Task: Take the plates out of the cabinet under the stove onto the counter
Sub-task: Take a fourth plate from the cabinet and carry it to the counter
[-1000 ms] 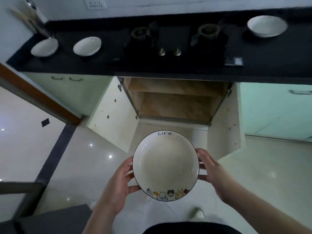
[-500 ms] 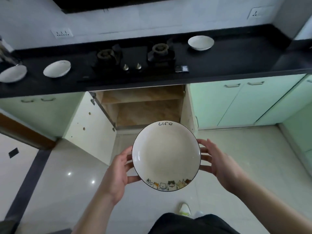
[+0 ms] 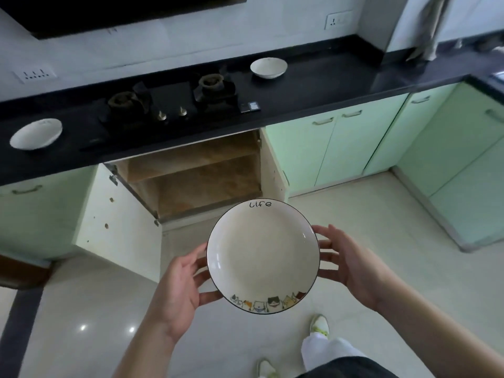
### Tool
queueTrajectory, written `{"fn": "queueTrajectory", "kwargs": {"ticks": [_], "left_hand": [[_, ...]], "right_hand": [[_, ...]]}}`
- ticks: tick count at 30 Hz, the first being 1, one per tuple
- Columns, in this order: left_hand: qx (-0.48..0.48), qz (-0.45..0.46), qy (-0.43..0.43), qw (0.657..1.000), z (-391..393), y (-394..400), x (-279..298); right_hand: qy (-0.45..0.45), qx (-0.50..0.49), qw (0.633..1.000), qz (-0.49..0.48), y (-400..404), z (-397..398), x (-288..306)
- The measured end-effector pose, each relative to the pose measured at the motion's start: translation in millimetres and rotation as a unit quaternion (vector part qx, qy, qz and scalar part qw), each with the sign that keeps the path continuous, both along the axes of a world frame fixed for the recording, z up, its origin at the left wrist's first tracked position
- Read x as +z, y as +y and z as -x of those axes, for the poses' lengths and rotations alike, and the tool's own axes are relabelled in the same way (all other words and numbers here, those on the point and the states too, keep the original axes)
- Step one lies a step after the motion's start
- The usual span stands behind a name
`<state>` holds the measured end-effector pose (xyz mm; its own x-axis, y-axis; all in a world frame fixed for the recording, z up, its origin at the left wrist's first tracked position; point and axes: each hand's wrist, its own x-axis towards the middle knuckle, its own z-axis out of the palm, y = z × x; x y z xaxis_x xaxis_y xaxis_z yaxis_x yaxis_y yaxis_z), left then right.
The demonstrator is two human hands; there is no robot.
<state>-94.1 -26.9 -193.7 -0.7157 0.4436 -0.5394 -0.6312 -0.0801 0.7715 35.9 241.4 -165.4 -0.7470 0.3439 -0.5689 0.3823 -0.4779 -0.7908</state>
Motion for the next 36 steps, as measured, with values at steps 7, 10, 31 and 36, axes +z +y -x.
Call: {"fn": "queueTrajectory", "kwargs": {"ticks": [7,10,31,36], "left_hand": [[-0.068,-0.005,0.018,0.998,-8,66,5],[-0.107,-0.02,0.024,0.994,-13,104,6],[-0.221,0.023,0.05,0.974,-95,420,14],[-0.17,0.023,0.039,0.984,-59,426,6]], "right_hand": [[0.016,-0.077,0.997,0.003,44,-47,10],[0.018,-0.11,0.994,0.0,72,-68,11],[0.036,-0.213,0.976,0.033,351,-187,-4],[0.035,-0.177,0.982,0.049,374,-135,-13]]}}
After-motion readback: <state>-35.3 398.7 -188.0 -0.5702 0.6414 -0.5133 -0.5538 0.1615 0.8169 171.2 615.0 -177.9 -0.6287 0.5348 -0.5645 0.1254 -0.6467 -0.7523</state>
